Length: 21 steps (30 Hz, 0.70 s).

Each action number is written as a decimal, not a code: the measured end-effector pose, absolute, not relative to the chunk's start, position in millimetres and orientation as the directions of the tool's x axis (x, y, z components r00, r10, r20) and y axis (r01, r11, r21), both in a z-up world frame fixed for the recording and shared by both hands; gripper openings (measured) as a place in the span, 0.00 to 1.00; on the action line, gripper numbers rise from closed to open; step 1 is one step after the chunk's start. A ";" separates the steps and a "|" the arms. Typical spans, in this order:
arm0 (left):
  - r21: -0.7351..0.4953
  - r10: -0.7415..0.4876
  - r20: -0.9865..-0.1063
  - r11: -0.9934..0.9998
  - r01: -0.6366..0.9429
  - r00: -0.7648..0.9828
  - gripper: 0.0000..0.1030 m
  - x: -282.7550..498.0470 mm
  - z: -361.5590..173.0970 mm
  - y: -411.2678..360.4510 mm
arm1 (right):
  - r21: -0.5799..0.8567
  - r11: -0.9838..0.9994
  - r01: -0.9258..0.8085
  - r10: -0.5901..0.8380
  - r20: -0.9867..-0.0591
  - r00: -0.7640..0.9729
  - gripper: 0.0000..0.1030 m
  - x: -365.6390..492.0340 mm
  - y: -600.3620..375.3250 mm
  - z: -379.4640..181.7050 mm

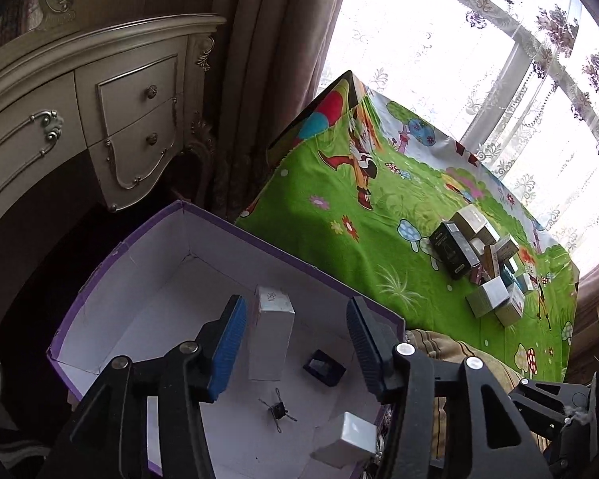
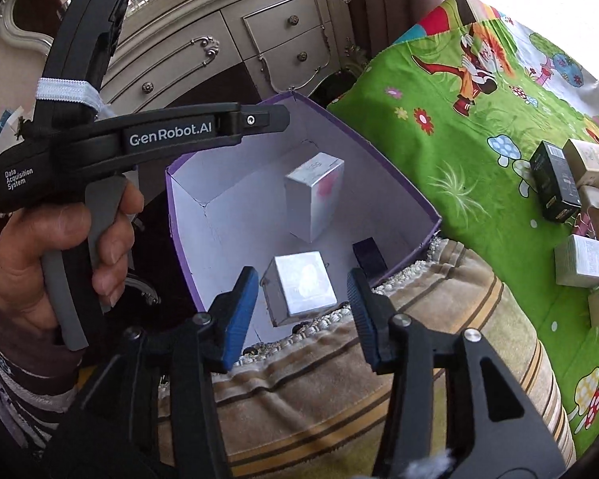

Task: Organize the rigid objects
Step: 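Carry a white box in the left gripper while the right carries a white cube into the purple box, then return both grippers to the bed and close the left gripper on the black box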

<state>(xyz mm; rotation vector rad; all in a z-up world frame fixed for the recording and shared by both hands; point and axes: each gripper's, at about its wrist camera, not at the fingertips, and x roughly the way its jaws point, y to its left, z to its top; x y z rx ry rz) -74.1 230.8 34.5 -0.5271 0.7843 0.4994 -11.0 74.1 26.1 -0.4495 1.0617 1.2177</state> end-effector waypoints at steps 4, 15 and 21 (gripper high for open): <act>-0.260 0.212 -0.762 0.765 -0.589 0.612 0.58 -69.6 33.7 227.3 | 0.264 0.387 -0.883 0.552 -0.834 -0.007 0.64 3.8 58.9 29.2; -0.251 0.232 -0.730 0.784 -0.567 0.643 0.73 -51.0 46.5 204.5 | 0.153 0.511 -0.846 0.544 -0.820 0.180 0.67 27.2 14.2 44.1; -0.131 0.263 -0.694 0.869 -0.477 0.670 0.73 -28.4 51.7 171.3 | 0.097 0.593 -0.799 0.506 -0.817 0.276 0.69 46.1 -18.6 46.7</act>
